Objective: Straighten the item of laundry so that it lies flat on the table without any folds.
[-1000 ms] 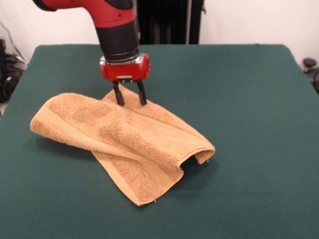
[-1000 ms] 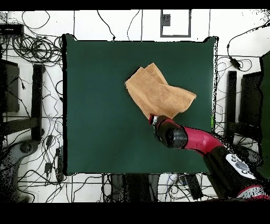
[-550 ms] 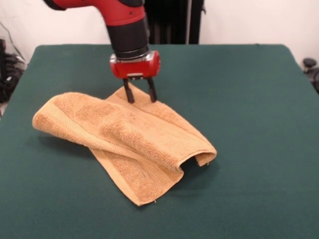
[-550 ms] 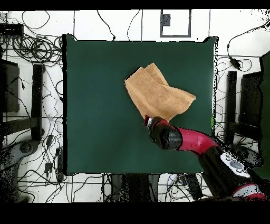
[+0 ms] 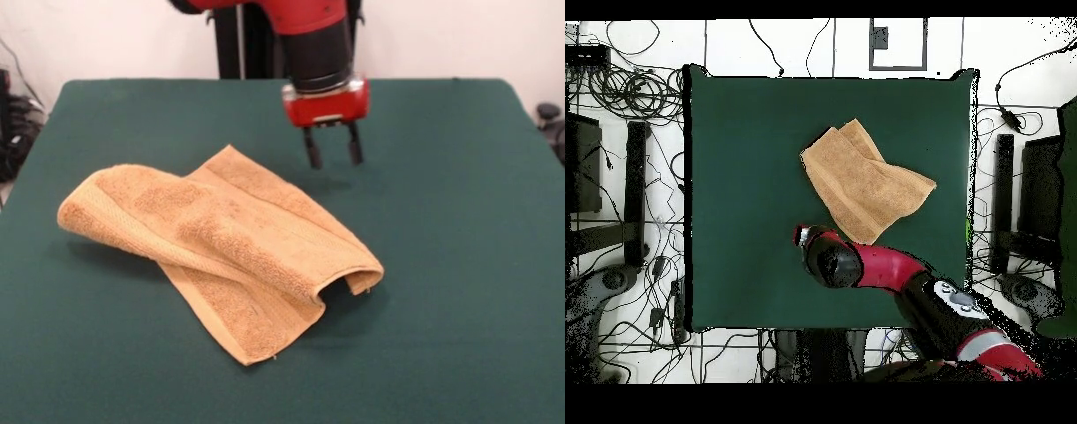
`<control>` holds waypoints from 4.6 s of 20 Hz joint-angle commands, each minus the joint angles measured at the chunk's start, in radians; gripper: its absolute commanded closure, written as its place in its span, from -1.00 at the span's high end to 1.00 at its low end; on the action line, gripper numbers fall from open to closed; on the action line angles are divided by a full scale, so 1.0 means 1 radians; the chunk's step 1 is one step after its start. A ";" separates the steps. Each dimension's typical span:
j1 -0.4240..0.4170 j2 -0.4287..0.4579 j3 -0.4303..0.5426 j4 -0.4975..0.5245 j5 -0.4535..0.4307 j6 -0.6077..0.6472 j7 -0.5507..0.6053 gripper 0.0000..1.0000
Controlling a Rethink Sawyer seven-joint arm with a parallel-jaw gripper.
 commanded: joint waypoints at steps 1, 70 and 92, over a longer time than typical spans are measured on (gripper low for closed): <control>0.102 -0.010 0.056 0.052 0.144 -0.082 0.316 1.00; 0.050 -0.096 -0.093 -0.070 0.127 0.128 0.120 1.00; 0.097 0.155 -0.123 -0.188 0.128 -0.103 0.171 1.00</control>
